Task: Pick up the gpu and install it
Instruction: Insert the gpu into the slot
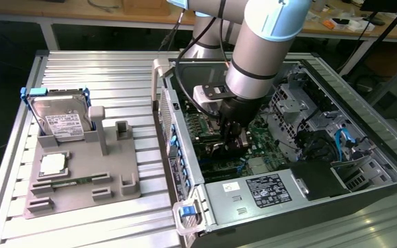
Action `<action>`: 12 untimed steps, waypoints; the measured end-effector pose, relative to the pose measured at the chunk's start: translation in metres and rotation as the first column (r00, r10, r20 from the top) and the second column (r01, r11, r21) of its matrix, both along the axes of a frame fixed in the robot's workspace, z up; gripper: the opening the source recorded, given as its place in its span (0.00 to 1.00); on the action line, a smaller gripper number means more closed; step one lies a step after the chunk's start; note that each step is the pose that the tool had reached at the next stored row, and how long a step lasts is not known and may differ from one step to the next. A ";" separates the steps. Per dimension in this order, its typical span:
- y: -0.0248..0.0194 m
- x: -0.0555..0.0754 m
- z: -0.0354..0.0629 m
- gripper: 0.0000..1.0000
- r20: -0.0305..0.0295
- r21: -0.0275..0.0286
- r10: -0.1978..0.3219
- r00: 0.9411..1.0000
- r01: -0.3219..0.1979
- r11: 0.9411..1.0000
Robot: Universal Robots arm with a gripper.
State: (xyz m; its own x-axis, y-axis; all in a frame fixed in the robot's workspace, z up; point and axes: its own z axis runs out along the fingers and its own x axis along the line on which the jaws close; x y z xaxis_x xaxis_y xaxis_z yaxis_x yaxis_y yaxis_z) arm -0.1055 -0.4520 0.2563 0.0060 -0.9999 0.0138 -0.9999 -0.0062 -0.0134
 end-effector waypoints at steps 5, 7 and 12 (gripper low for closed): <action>0.0000 0.000 0.0004 0.27 0.000 0.000 0.000 1.000 0.000 1.000; 0.0001 0.000 0.0013 0.27 0.000 0.001 0.000 1.000 0.000 1.000; 0.0000 0.000 0.0049 0.27 0.000 0.000 0.000 1.000 0.000 1.000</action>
State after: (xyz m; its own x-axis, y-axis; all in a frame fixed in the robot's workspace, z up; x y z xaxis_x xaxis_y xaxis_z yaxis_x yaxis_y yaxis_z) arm -0.1056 -0.4521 0.2612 0.0059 -0.9999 0.0138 -0.9999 -0.0061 -0.0131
